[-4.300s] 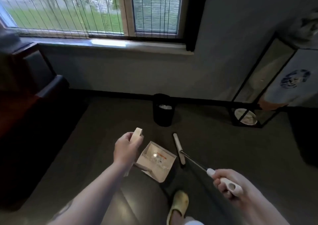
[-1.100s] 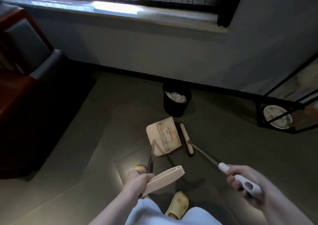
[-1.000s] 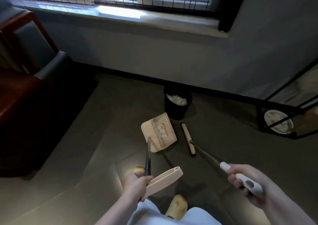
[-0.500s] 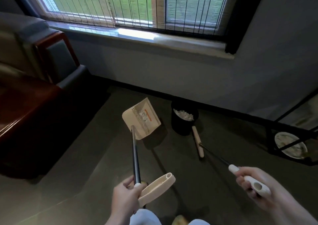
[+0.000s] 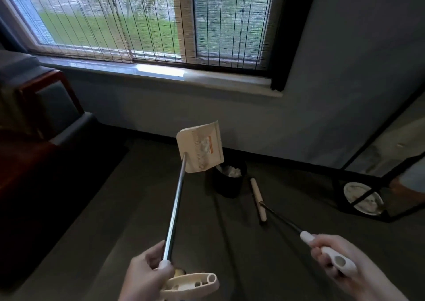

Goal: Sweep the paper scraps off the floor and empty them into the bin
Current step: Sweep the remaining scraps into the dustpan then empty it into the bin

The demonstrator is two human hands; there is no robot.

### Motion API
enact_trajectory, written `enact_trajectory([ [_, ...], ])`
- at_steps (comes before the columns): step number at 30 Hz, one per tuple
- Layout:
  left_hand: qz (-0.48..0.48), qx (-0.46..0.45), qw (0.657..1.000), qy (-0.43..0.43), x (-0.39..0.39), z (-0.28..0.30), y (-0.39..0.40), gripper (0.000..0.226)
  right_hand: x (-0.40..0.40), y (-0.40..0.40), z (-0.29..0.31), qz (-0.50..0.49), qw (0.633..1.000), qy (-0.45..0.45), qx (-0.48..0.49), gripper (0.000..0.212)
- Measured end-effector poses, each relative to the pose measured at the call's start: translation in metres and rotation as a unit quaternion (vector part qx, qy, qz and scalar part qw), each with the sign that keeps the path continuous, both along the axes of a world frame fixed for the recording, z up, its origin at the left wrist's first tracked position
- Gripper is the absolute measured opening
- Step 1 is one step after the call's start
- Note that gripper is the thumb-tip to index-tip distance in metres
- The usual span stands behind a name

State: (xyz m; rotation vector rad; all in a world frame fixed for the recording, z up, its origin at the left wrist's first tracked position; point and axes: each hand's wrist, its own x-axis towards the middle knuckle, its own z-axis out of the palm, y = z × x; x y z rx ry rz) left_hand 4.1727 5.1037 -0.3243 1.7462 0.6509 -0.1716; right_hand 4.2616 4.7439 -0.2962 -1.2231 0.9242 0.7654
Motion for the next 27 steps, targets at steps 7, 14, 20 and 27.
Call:
enact_trajectory([
  [7, -0.152, 0.130, 0.980, 0.010, 0.037, -0.001, 0.024, 0.060, -0.007, -0.009, 0.000, -0.016, 0.999, -0.046, -0.019, 0.020],
  [14, -0.242, 0.248, 0.935, 0.077, 0.071, -0.028, 0.021, 0.050, -0.014, -0.014, 0.004, -0.036, 0.998, -0.050, -0.026, 0.018],
  [20, -0.279, 0.299, 0.907, 0.094, 0.090, -0.032, -0.005, 0.053, -0.022, -0.019, -0.003, -0.034, 0.998, -0.036, -0.024, 0.032],
  [27, -0.311, 0.358, 0.876, 0.090, 0.116, -0.025, -0.019, 0.052, -0.026, -0.019, -0.004, -0.027, 0.999, -0.022, -0.031, 0.043],
])
